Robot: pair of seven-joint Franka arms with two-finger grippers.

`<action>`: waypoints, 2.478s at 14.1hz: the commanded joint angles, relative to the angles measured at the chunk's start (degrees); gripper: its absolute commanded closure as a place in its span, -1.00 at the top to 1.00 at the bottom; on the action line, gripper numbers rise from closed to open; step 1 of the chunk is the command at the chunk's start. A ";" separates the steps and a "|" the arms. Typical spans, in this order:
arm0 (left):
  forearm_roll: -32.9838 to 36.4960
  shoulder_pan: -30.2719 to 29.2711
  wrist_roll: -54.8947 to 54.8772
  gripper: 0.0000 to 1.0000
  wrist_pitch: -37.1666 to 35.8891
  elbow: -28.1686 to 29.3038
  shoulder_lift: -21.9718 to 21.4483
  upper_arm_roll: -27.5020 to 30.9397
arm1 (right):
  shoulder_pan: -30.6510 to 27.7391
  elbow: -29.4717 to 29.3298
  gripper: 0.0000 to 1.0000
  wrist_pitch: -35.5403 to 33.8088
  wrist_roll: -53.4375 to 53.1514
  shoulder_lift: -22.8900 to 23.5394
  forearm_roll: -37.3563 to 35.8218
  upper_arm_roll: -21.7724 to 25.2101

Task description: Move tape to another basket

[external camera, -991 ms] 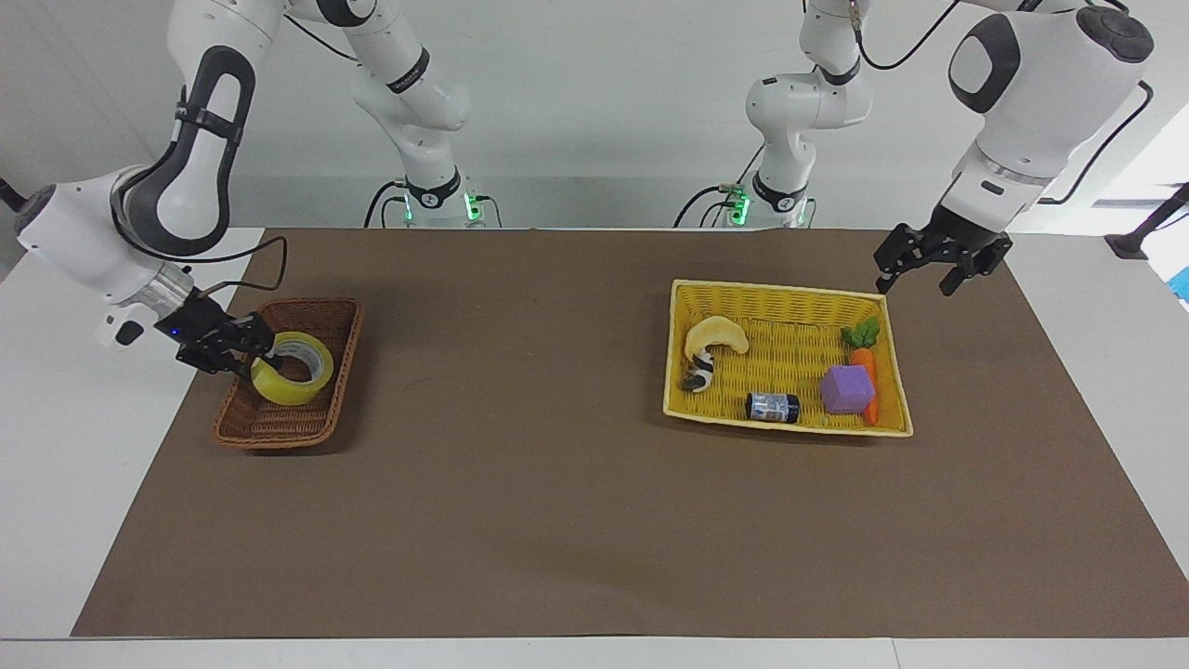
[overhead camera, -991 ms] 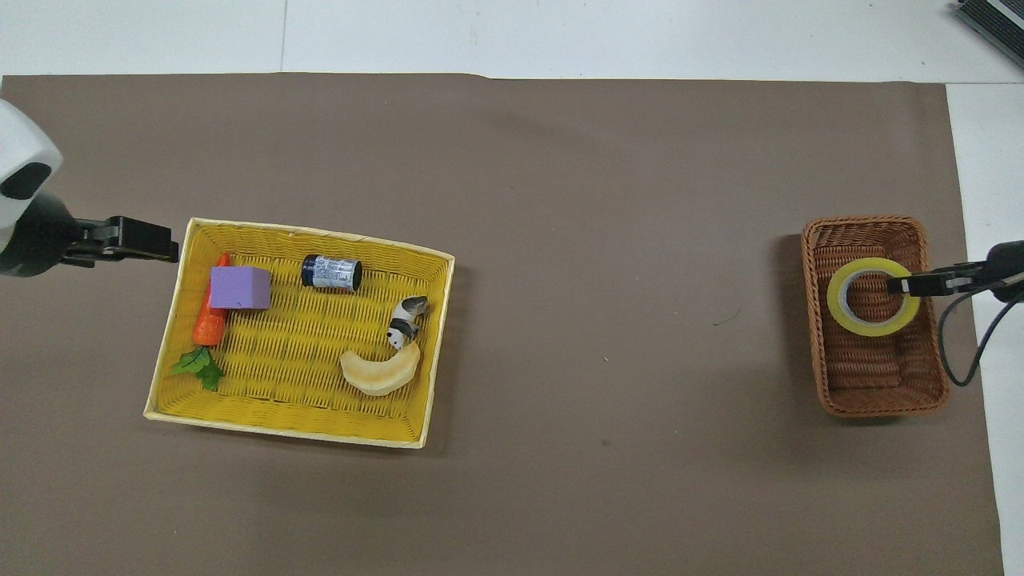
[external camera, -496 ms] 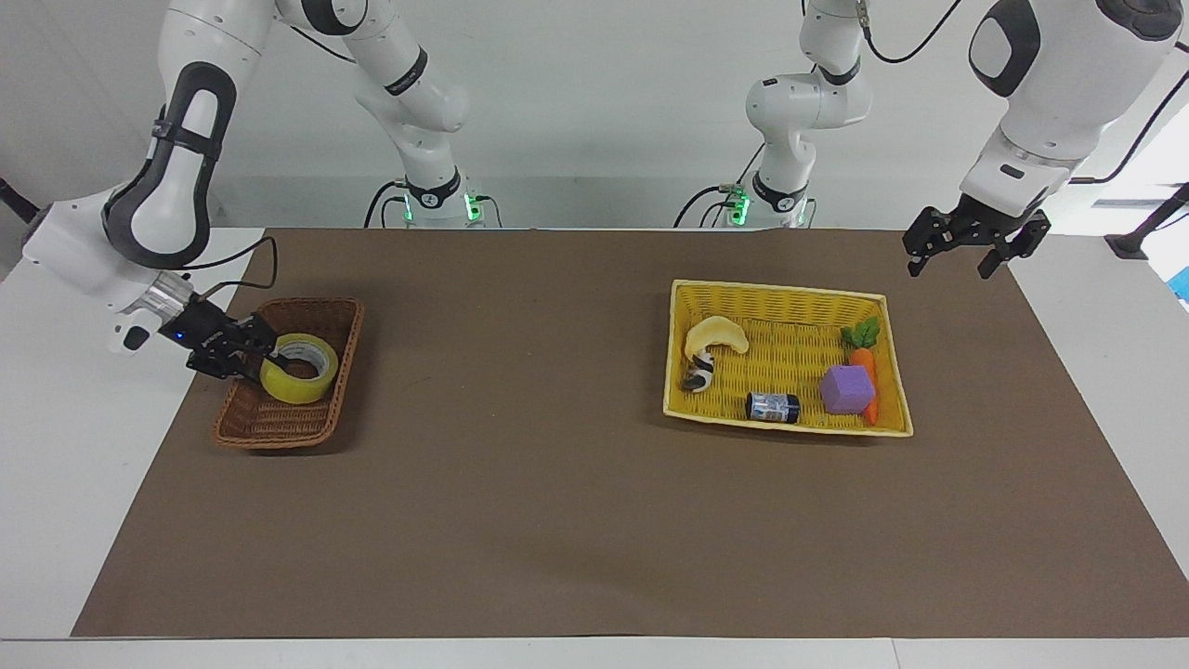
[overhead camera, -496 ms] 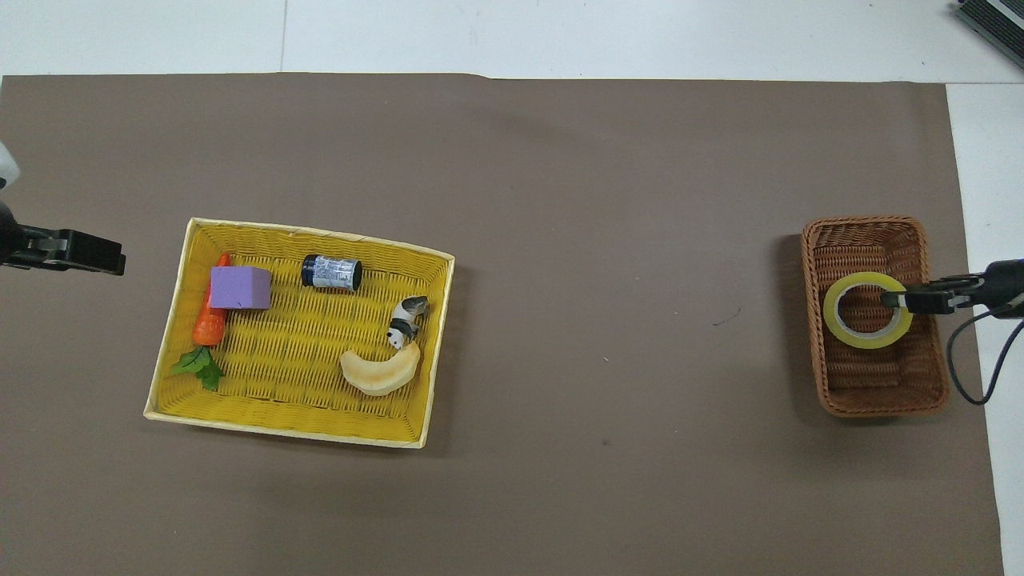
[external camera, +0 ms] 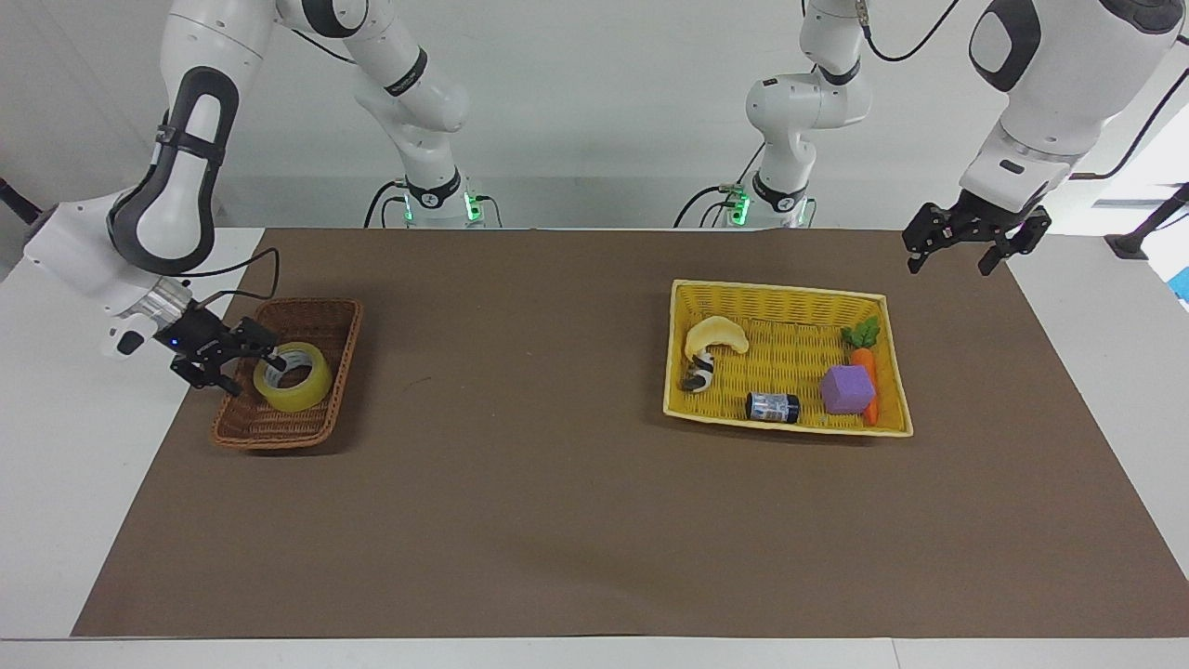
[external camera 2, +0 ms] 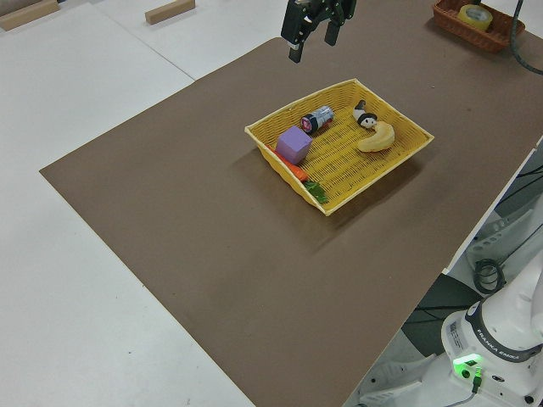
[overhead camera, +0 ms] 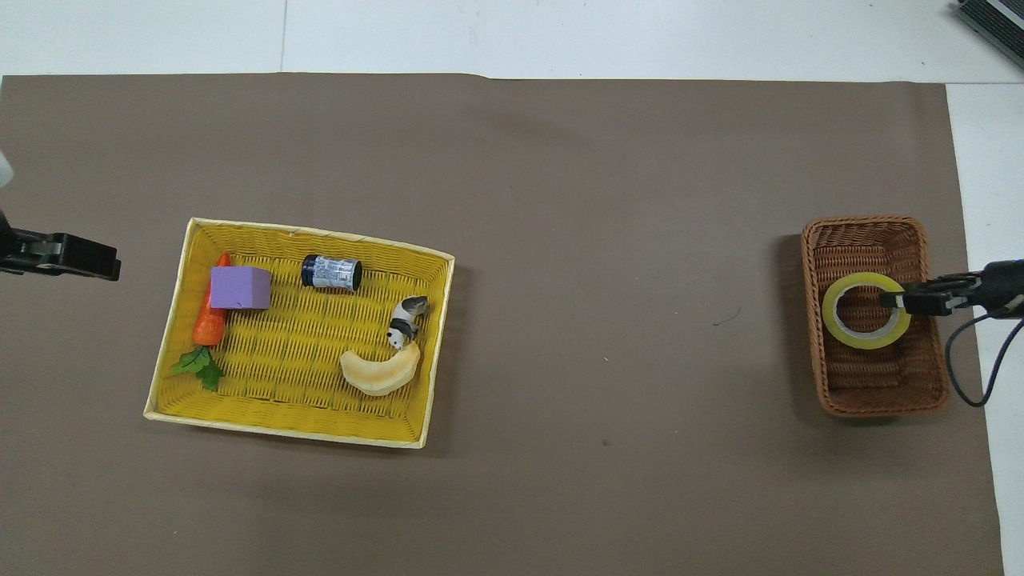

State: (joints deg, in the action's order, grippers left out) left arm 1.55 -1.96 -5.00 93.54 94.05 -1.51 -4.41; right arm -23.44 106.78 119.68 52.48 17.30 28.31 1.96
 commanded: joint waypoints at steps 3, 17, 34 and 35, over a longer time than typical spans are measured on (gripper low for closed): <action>0.83 -0.24 -0.45 1.00 -0.81 -1.06 0.19 -0.25 | 7.51 -3.69 1.00 1.88 -22.97 -5.06 -16.67 -0.38; 0.83 -0.32 -0.45 1.00 -0.81 -1.06 0.27 -0.16 | 23.09 -11.40 1.00 -25.88 -64.43 -21.43 -28.66 -1.52; 0.65 1.35 -0.45 1.00 -0.81 -0.97 0.28 -0.16 | 22.12 -14.32 1.00 -34.34 -58.26 -24.24 -31.57 -1.70; 0.65 1.35 -0.45 1.00 -0.81 -1.06 0.28 -0.16 | 22.12 -13.80 1.00 -34.25 -60.36 -24.42 -31.48 -1.78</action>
State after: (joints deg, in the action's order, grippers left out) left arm 1.54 -1.61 -5.01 93.54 94.05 -1.50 -5.21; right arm -0.68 92.52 86.38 -6.61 -6.40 -2.98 0.73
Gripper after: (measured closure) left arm 0.000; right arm 0.000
